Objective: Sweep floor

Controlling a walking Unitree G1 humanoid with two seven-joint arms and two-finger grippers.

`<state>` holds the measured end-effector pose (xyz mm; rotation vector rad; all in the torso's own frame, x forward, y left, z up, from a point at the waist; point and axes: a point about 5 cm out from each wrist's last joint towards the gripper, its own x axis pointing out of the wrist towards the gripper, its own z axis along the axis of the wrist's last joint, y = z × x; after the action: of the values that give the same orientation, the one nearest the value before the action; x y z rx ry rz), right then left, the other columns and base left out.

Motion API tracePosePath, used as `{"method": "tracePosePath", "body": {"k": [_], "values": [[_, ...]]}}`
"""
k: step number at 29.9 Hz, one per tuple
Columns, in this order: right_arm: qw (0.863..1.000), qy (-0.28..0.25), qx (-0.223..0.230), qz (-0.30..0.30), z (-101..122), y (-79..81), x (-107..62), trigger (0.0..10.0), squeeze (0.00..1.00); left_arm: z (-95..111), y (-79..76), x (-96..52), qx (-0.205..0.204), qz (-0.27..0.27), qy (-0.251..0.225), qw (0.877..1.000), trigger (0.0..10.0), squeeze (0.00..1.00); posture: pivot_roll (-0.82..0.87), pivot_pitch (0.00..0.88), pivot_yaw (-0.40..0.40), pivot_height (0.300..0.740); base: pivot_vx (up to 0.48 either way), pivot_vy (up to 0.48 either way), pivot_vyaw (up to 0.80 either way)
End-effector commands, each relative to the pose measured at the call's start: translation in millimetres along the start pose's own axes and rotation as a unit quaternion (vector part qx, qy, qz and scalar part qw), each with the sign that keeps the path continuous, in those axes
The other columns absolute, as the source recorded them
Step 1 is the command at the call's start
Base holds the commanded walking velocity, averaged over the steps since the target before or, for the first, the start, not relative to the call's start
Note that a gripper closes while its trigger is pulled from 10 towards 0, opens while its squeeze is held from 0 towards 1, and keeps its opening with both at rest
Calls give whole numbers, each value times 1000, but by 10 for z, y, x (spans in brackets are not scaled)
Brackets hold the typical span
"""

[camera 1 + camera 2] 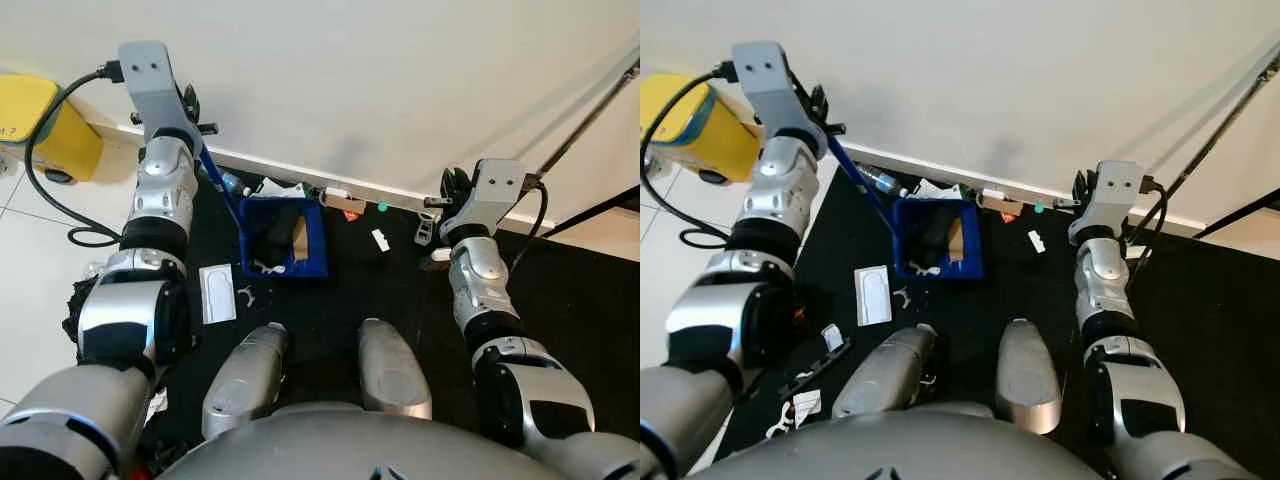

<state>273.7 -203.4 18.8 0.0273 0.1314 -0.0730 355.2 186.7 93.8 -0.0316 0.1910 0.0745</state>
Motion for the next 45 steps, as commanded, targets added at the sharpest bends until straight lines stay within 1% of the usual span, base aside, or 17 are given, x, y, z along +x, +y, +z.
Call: {"method": "tracePosePath", "body": {"k": [1, 2, 3, 4, 6, 8, 10, 13, 15, 17, 22, 28, 45], "values": [[1000, -6, -5, 6, -29, 2, -55, 10000, 0, 113, 18, -15, 13, -5, -27, 1000, 10000, 0, 39, 0, 31, 740, 0, 0, 0], [1000, -6, -5, 6, -29, 2, -55, 10000, 0, 113, 18, -15, 13, -5, -27, 1000, 10000, 0, 39, 0, 31, 740, 0, 0, 0], [1000, -15, -3, 17, -28, 32, -88, 10000, 0, 102, 5, -58, 30, -8, -42, 999, 10000, 0, 39, 0, 31, 740, 0, 0, 0], [1000, -15, -3, 17, -28, 32, -88, 10000, 0, 102, 5, -58, 30, -8, -42, 999, 10000, 0, 39, 0, 31, 740, 0, 0, 0], [999, -27, 1, 25, -5, 59, -101, 10000, 0, 96, 1, -92, 43, -12, -59, 997, 10000, 0, 40, 0, 34, 740, 0, 0, 0], [999, -27, 1, 25, -5, 59, -101, 10000, 0, 96, 1, -92, 43, -12, -59, 997, 10000, 0, 40, 0, 34, 740, 0, 0, 0], [999, -38, 3, 34, 36, 84, -93, 10000, 0, 53, -2, -129, 41, -14, -63, 997, 10000, 0, 36, 0, 36, 740, 0, 0, 0], [999, -40, 4, 34, 51, 85, -81, 10000, 0, 36, -4, -132, 50, -14, -60, 997, 10000, 0, 36, 0, 36, 740, 0, 0, 0], [999, -41, 9, 31, 56, 79, -71, 10000, 0, 51, -22, -142, 45, -19, -66, 997, 10000, 0, 36, 0, 30, 740, 0, 0, 0], [999, -41, 10, 32, 56, 82, -69, 10000, 0, 53, -24, -149, 54, -17, -65, 996, 10000, 0, 37, 0, 30, 740, 0, 0, 0], [999, -41, 11, 34, 56, 94, -70, 10000, 0, 57, -34, -169, 51, -20, -66, 996, 10000, 0, 39, 0, 31, 740, 0, 0, 0], [999, -36, 13, 37, 47, 120, -69, 10000, 0, 78, -31, -184, 58, -22, -73, 995, 10000, 0, 45, 0, 32, 740, 0, 0, 0], [999, -27, 10, 35, 14, 134, -73, 10000, 0, 104, -41, -209, 62, -26, -79, 995, 10000, 0, 52, 0, 34, 740, -344, 0, 0]]}}
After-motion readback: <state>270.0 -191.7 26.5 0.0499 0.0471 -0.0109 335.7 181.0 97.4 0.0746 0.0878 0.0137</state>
